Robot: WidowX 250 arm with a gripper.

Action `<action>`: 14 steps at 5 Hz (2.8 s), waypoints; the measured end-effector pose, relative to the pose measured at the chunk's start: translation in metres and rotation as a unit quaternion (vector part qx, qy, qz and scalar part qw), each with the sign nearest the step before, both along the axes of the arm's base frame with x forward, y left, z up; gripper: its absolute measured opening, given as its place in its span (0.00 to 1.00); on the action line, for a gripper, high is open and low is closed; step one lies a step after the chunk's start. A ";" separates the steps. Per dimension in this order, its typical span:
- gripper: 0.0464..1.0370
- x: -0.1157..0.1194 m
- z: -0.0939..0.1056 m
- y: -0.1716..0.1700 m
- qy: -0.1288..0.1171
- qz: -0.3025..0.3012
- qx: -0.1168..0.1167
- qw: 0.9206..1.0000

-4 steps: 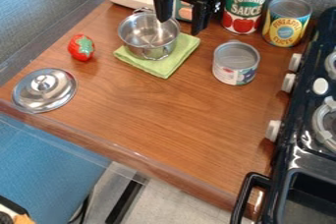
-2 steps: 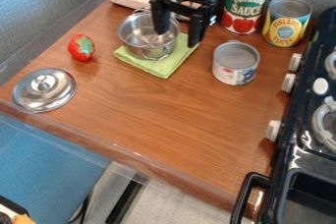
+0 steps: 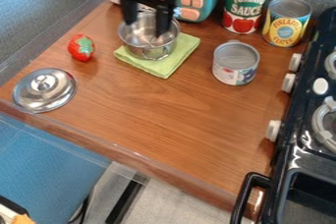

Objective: Put the red thing on the silver pot

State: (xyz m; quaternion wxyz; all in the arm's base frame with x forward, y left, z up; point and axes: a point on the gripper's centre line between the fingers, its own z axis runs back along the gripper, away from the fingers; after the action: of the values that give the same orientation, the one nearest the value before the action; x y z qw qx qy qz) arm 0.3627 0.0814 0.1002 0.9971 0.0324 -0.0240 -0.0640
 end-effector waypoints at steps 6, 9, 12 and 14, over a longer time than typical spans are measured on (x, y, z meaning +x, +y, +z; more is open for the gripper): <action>0.96 -0.030 -0.020 0.103 -0.001 0.052 -0.014 0.999; 0.96 -0.028 -0.061 0.101 0.037 0.076 -0.013 0.996; 0.80 -0.025 -0.062 0.096 0.034 0.078 -0.015 0.996; 0.80 -0.019 -0.037 0.083 0.029 0.075 -0.005 0.997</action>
State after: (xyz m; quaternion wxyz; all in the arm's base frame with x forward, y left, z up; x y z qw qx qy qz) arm 0.3435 0.1639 0.0629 0.9995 0.0278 0.0067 0.0102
